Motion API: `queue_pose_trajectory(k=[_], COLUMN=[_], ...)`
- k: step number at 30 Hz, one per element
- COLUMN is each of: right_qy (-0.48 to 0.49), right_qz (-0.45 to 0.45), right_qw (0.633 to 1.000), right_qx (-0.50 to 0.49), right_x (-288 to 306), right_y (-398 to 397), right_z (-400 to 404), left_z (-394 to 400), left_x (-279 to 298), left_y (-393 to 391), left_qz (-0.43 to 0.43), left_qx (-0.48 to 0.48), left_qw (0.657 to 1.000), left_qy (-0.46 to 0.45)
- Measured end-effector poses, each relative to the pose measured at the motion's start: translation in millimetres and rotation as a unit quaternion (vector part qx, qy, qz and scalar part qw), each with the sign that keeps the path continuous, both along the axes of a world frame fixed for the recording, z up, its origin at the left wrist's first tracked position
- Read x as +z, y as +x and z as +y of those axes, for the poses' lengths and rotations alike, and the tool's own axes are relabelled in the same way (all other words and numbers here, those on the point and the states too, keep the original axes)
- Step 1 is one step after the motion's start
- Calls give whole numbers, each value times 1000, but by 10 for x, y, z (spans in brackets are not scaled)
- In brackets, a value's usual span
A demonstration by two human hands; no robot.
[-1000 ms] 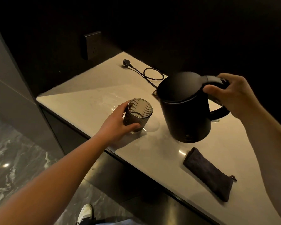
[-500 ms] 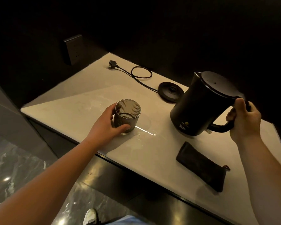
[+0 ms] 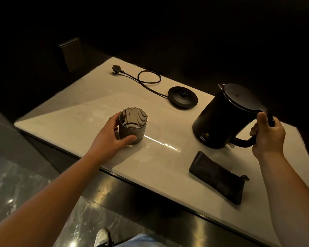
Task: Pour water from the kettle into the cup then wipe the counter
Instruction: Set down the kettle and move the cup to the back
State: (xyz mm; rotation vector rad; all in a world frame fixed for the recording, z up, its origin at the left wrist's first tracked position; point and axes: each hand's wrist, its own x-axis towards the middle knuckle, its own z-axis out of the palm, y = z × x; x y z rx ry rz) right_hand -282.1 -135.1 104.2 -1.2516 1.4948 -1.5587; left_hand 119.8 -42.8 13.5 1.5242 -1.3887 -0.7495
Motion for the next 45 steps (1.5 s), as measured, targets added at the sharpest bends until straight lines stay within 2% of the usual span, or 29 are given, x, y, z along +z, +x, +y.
queue_pose_trajectory(k=[11, 15, 17, 19, 21, 22, 24, 26, 29, 31, 35, 45], right_qy=[-4, -11, -83, -178, -252, -262, -220, -125, 41, 105, 124, 78], right_qz=[84, 116, 168, 242, 288, 295, 301, 305, 290, 272, 244, 223], right_qw=[995, 993, 981, 948, 920, 917, 926, 928, 903, 884, 875, 900], right_qx=[51, 4, -60, -109, -86, -51, 53, 172, 313, 366, 400, 365], right_x=[-2, -74, -43, 22, 62, 35, -94, -258, -457, -497, -521, -609], right_y=[-104, -171, -127, 4, 276, 449, 850, 1250, 1714, 1925, 2140, 2313], right_z=[-7, 53, 167, 301, 433, 476, 517, 524, 465, 411, 333, 152], left_z=[9, 17, 23, 24, 24, 25, 27, 38, 56, 68, 69, -222], left_x=[10, 19, 21, 19, 22, 26, 39, 53, 81, 107, 156, 236], left_y=[-19, -18, -14, -11, -14, -16, -18, -17, -10, -5, 5, 204], left_qz=[-7, -6, -4, -3, -4, -2, 1, 2, 2, -2, -10, -26], left_qx=[3, 0, 0, -2, -6, -6, -6, -11, -18, -21, -31, -69], left_qw=[1000, 1000, 1000, 1000, 1000, 1000, 1000, 1000, 1000, 999, 999, 996], left_qy=[3, 4, 3, 2, 4, 6, 10, 14, 21, 28, 40, 49])
